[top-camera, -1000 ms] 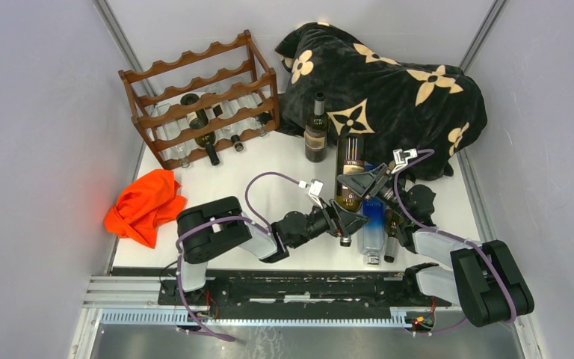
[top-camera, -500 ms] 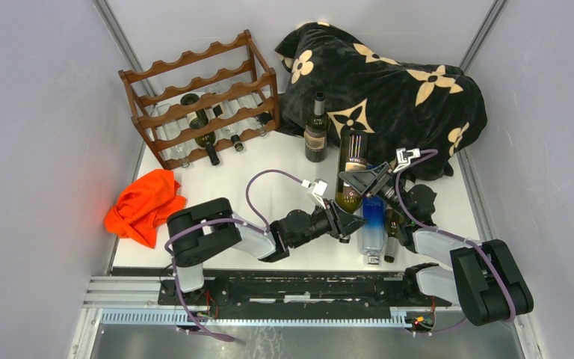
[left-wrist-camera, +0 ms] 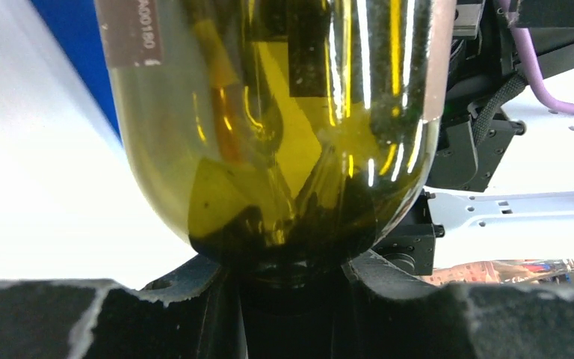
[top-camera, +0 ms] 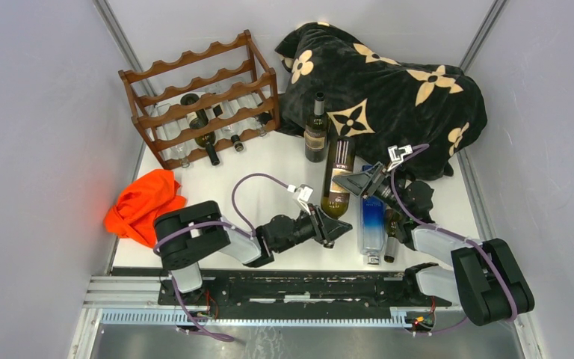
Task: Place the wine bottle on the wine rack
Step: Pick up the wine bottle from the center of the board.
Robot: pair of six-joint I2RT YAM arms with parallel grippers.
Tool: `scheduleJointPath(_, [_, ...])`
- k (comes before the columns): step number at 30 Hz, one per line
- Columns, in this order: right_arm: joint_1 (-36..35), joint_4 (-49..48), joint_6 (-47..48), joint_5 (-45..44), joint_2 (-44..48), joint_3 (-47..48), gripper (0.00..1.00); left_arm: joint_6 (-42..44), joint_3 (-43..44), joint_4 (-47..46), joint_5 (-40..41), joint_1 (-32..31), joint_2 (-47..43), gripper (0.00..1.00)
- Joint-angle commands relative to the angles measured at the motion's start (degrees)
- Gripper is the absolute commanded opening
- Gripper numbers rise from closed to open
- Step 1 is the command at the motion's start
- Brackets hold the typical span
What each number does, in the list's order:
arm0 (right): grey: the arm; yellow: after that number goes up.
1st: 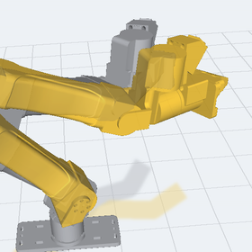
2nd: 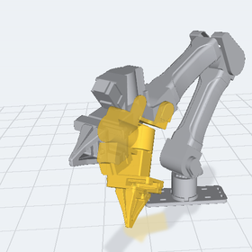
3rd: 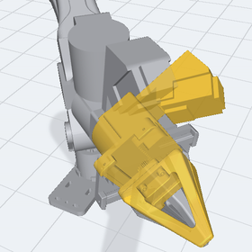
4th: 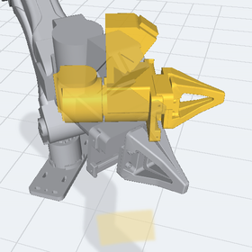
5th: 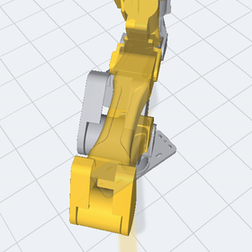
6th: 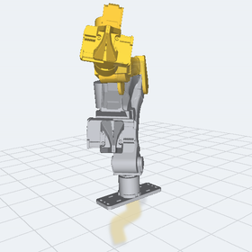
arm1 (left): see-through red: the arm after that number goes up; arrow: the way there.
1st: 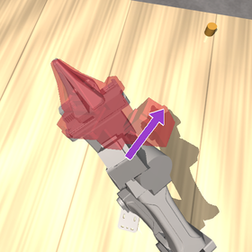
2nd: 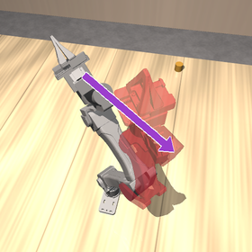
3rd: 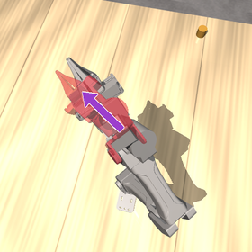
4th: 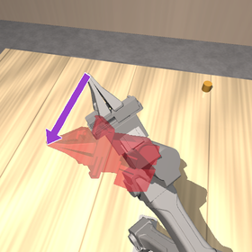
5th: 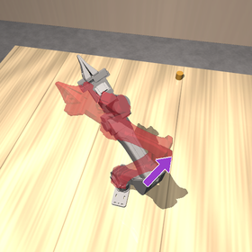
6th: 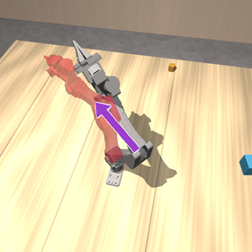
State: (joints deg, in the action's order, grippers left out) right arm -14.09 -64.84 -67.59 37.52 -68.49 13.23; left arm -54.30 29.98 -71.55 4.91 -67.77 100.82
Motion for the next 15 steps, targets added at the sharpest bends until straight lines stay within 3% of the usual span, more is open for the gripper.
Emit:
scheduleJointPath(1, [0.36, 3.78, 6.73, 1.07, 0.95, 5.35, 0.98, 3.22, -1.86, -9.64, 2.23, 1.14, -5.78, 0.02])
scheduleJointPath(9, [0.79, 4.06, 11.26, 5.15, -0.51, 6.99, 0.98, 3.34, -7.49, -4.91, 5.65, 1.60, -12.98, 0.02])
scheduleJointPath(15, [2.31, 1.65, 15.47, 9.10, 1.03, 7.70, 0.98, 5.12, -8.71, 12.10, 5.55, 1.61, -22.48, 0.02])
